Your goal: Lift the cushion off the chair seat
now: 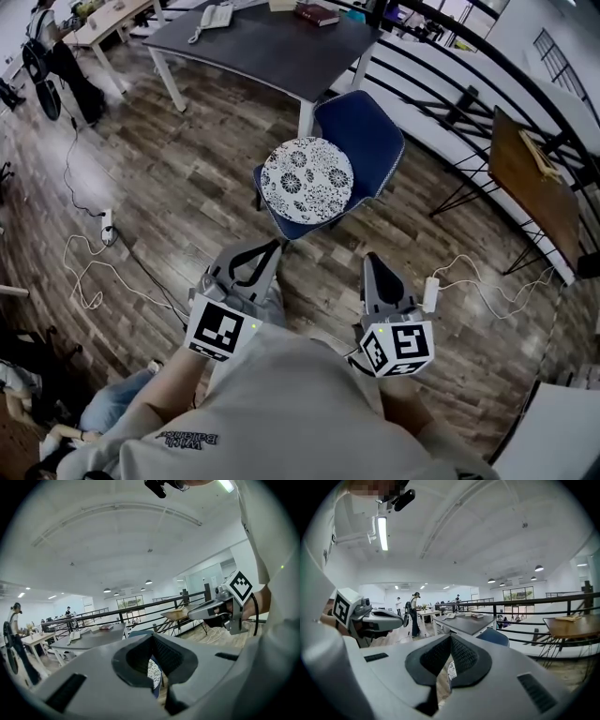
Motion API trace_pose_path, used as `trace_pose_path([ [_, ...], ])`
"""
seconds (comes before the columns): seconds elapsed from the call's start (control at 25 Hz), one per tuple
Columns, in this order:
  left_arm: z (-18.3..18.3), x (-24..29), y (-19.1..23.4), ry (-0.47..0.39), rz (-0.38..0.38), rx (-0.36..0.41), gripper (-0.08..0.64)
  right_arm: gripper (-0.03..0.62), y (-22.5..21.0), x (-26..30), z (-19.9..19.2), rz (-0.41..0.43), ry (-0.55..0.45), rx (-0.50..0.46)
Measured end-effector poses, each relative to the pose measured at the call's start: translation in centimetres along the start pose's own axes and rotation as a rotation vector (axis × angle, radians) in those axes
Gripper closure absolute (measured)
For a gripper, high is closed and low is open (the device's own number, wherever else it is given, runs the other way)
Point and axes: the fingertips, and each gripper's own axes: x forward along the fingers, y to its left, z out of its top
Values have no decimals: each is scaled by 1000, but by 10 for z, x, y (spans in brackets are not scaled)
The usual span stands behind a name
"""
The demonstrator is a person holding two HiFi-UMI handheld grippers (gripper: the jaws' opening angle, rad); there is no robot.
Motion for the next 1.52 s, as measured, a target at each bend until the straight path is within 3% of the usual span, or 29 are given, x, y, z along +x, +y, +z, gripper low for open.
trace_pose_path([
  [0.28, -6, 44, 55, 22, -26, -51, 554, 591, -13, 64, 9, -26, 47, 17],
  [0.52, 11, 77, 105, -42, -14, -103, 554, 591, -32, 109, 27, -70, 62, 42],
  [0.8, 14, 108, 165, -16, -13, -69, 554, 591, -37, 175, 56, -74, 45, 18],
  [1.16, 11, 131, 234, -21, -1, -83, 554, 591, -37, 247, 86, -94, 10, -7],
  [1.52, 3, 145, 270, -38, -32, -74, 554, 590, -24, 290, 92, -112, 17, -31],
])
